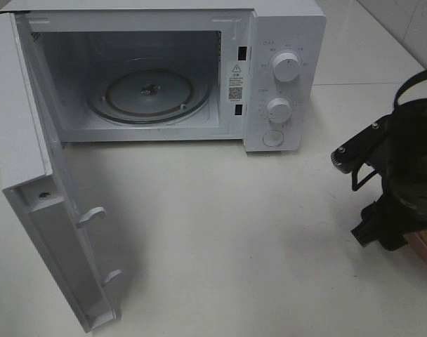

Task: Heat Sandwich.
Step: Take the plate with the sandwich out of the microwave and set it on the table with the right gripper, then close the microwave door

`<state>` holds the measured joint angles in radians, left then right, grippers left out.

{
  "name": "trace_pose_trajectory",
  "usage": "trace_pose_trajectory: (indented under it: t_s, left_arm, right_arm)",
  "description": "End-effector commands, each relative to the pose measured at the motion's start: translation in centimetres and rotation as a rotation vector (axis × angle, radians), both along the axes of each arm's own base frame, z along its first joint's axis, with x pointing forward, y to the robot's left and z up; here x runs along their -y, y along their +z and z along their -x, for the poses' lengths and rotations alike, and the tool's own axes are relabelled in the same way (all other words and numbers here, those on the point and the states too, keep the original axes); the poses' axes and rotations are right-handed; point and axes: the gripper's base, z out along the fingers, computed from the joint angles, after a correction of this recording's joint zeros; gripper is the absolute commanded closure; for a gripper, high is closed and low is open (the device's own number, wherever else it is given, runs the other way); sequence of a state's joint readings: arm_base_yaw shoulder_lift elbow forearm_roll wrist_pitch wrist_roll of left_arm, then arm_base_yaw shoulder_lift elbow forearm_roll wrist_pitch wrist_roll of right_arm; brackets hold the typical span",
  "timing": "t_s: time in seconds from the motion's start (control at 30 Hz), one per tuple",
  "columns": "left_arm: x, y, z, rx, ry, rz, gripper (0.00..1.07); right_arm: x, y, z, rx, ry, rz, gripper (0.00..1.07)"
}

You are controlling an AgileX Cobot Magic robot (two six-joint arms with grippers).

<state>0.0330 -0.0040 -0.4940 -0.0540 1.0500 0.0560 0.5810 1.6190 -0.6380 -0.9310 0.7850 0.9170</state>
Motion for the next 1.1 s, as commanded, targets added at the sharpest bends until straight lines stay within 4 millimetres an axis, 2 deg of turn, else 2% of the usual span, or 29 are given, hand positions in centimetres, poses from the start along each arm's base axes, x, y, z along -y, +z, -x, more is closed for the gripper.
trace_pose_trajectory:
  t_s: [0.03,0.2,0.27,0.33,0.47,0.5,0.63,0.8,0.83,1.1]
  left_arm:
    - [0.0,0.0,0.2,0.027,-0.001,0.005,0.07]
    - [0.0,0.0,0.2,0.027,-0.001,0.005,0.07]
    - [0.0,0.0,0.2,0.027,-0.001,0.005,0.07]
    - [0.0,0.0,0.2,0.027,-0.001,0.005,0.07]
    - [0.0,0.0,0.2,0.027,-0.001,0.005,0.07]
    - [0.0,0.0,0.2,0.027,-0.001,0.005,0.07]
    - [0.0,0.0,0.2,0.027,-0.001,0.005,0.07]
    - [0.0,0.0,0.2,0.027,-0.001,0.005,0.07]
    - [0.0,0.0,0.2,0.027,-0.001,0.005,0.07]
    - [0.0,0.0,0.2,0.027,-0.001,0.005,0.07]
  right_arm:
    - [0.3,1.3,0.4,0.002,0.001,-0.023,0.29]
    - [0.4,3.7,1.6,-0.001,0.049,-0.097,0.32]
    - [0.6,5.3,2.4,0.015,0.095,-0.145,0.32]
    - [0.6,5.7,2.6,0.025,0.098,-0.162,0.32]
    - [1.0,7.8,4.0,0.077,0.087,-0.266,0.30]
    - [1.0,7.8,4.0,0.077,0.087,-0.266,0.30]
    - [1.2,9.4,6.6,0.015,0.118,-0.402,0.30]
    - [1.2,10.1,7.9,-0.015,0.161,-0.464,0.30]
    - [1.2,10.6,8.7,-0.022,0.199,-0.503,0.30]
    - [2.5,12.5,11.2,0.027,0.258,-0.561,0.30]
